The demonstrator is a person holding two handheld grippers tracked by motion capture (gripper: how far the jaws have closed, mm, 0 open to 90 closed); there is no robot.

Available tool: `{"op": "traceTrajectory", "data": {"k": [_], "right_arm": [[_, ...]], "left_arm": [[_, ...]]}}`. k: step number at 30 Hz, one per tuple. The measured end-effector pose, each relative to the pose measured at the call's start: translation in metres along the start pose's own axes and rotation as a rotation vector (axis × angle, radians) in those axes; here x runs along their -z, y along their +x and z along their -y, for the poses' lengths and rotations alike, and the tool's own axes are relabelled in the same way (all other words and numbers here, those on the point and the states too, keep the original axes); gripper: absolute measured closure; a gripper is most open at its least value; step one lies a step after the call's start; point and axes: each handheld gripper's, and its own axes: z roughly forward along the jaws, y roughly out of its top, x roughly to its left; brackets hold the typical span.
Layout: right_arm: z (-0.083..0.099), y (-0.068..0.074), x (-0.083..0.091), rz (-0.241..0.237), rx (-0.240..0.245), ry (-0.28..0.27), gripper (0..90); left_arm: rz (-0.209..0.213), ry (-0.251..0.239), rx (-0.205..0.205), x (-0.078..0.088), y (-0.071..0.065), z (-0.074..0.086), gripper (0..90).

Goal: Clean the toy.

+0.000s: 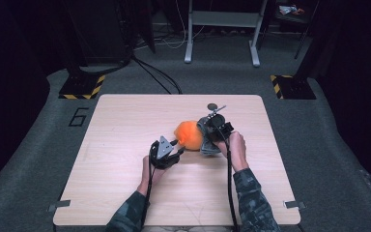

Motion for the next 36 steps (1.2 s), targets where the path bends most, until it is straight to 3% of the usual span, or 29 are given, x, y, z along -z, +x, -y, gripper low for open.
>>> {"op": "traceTrajectory", "data": {"k": [5, 6, 8, 11, 15, 19, 20, 21, 23, 28, 30, 34, 36], "right_arm": [[0.0, -0.001, -0.001, -0.008, 0.015, 0.001, 69.6], [0.001, -0.001, -0.001, -0.007, 0.011, -0.001, 69.6], [0.002, -0.001, 0.0, 0.001, -0.002, -0.003, 69.6], [0.005, -0.003, 0.003, -0.015, -0.006, -0.008, 69.8], [0.006, -0.001, 0.017, -0.006, 0.007, -0.031, 70.0], [0.003, 0.005, 0.031, -0.017, 0.022, -0.067, 69.9], [-0.002, 0.01, 0.037, -0.083, 0.019, -0.089, 69.9], [-0.005, 0.012, 0.039, -0.114, 0.032, -0.102, 69.9], [-0.011, 0.016, 0.039, -0.132, 0.041, -0.107, 69.8], [-0.021, 0.029, 0.022, -0.123, 0.074, -0.107, 69.4], [-0.02, 0.029, 0.021, -0.133, 0.08, -0.12, 69.5], [-0.018, 0.03, 0.021, -0.086, 0.094, -0.108, 69.9], [-0.015, 0.027, 0.02, -0.086, 0.083, -0.098, 69.9]], "left_arm": [[-0.009, 0.052, -0.027, -0.011, -0.001, -0.002, 57.5], [-0.023, 0.052, -0.044, -0.014, -0.004, -0.003, 67.3], [-0.025, 0.039, -0.036, -0.015, -0.004, -0.004, 75.6], [-0.007, 0.032, -0.044, -0.012, -0.004, -0.005, 81.9], [0.006, 0.006, -0.093, -0.003, -0.005, -0.01, 83.2], [0.018, -0.016, -0.1, -0.001, -0.006, -0.01, 83.2], [0.026, -0.024, -0.1, -0.002, -0.007, -0.009, 83.2], [0.028, -0.023, -0.107, -0.002, -0.007, -0.009, 83.1], [0.029, -0.027, -0.112, -0.002, -0.008, -0.009, 83.0], [0.022, -0.018, -0.117, -0.003, -0.006, -0.005, 82.6], [0.025, -0.026, -0.113, -0.003, -0.005, -0.005, 82.6], [0.027, -0.031, -0.112, -0.004, -0.006, -0.004, 82.7], [0.032, -0.03, -0.108, -0.004, -0.005, -0.004, 82.7]]}}
